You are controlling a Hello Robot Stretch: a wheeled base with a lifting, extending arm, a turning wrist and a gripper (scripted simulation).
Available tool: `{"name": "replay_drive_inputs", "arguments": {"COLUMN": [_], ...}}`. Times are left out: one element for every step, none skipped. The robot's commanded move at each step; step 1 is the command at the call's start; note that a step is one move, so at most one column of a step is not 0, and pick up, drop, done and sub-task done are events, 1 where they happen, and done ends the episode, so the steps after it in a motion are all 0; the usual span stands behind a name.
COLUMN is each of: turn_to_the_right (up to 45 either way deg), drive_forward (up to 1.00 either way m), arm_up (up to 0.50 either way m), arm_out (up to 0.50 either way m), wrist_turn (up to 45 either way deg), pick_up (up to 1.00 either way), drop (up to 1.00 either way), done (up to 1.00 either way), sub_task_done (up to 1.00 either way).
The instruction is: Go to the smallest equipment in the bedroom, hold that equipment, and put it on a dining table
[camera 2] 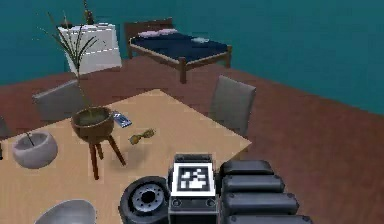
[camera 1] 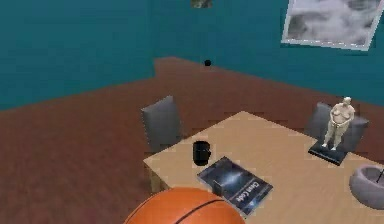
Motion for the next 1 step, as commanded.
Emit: {"name": "replay_drive_inputs", "arguments": {"turn_to_the_right": [-33.0], "drive_forward": [0.0], "arm_up": [0.0], "arm_out": [0.0], "wrist_turn": [0.0], "pick_up": [0.0], "drop": [0.0], "done": [0.0], "sub_task_done": [0.0]}}
